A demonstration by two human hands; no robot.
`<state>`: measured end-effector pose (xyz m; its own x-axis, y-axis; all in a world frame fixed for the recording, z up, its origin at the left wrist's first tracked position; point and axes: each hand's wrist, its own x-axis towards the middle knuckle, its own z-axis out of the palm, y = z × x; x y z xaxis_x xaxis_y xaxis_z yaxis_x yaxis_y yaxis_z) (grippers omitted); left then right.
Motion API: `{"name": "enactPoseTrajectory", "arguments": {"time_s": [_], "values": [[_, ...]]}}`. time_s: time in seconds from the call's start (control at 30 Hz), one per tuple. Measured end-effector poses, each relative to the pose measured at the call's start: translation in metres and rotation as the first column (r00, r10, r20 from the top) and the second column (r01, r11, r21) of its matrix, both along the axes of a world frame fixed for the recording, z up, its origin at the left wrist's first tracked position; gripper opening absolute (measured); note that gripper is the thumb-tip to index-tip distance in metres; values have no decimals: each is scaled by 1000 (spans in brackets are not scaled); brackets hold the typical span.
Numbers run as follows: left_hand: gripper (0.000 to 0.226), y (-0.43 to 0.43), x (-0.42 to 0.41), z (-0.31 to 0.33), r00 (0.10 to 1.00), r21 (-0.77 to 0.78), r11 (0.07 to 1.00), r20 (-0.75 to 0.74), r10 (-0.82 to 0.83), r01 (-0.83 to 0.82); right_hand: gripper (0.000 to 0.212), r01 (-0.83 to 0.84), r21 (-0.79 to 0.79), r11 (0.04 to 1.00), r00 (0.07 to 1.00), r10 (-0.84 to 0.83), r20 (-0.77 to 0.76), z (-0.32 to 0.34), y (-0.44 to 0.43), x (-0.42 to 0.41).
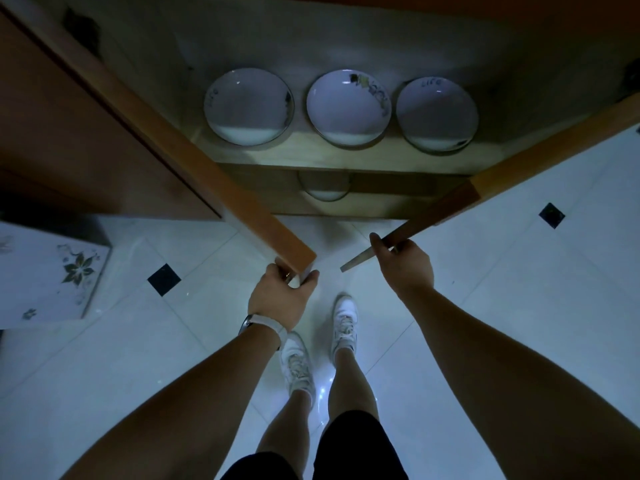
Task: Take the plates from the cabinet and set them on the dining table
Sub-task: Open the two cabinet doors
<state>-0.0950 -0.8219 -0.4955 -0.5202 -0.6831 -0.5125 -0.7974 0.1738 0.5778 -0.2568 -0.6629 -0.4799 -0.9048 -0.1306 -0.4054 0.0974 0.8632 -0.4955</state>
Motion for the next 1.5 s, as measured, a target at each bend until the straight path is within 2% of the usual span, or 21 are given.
{"name": "enactPoseTrajectory", "arguments": {"time_s": [0.1,0.17,0.3,0.4,0.53,0.67,0.77,0.87,0.93,1.0,1.07,1.13,1.2,1.3,1.4,1.5], "values": [[72,-2,6,4,995,-121,992,93,-25,37,62,37,55,998,999,-35,-24,-2,-1,6],[71,-1,9,9,995,-185,983,103,3,16,58,103,60,993,994,-100,-42,-2,-1,12],[68,2,14,15,997,-198,980,76,20,-5,48,207,22,978,978,-206,-44,7,7,23],[65,3,10,34,997,-231,970,-15,78,-79,64,262,-82,962,954,-271,-129,27,17,34],[79,3,7,75,971,-301,939,-218,102,-166,77,269,-182,946,932,-304,-199,63,33,41],[92,-1,13,117,934,-371,912,-357,35,-176,80,232,-344,910,894,-338,-292,102,48,40],[89,-8,17,145,901,-457,871,-432,-39,-181,85,162,-454,876,872,-343,-350,134,55,36],[99,-12,19,168,890,-503,844,-451,-74,-185,93,94,-478,873,861,-312,-402,162,61,34],[103,-14,19,186,862,-589,790,-477,-170,-170,95,57,-444,894,842,-282,-460,180,65,35],[87,-17,18,200,795,-736,662,-482,-367,-140,91,-6,-375,927,799,-221,-560,199,69,36],[59,-20,18,212,725,-820,568,-435,-533,-75,69,-144,-209,967,690,-53,-722,213,76,38],[33,-20,21,222,703,-840,542,-369,-609,30,36,-251,-3,968,576,147,-804,223,83,38],[27,-20,31,228,710,-821,560,-325,-625,116,27,-296,148,944,576,300,-760,232,92,40],[34,-26,53,233,735,-780,596,-289,-613,190,39,-377,322,868,581,492,-648,240,111,41],[37,-37,79,237,762,-754,609,-238,-602,246,41,-473,395,787,587,616,-525,250,135,35],[39,-47,103,242,791,-736,619,-194,-580,273,31,-502,477,722,611,686,-395,256,158,25]]}}
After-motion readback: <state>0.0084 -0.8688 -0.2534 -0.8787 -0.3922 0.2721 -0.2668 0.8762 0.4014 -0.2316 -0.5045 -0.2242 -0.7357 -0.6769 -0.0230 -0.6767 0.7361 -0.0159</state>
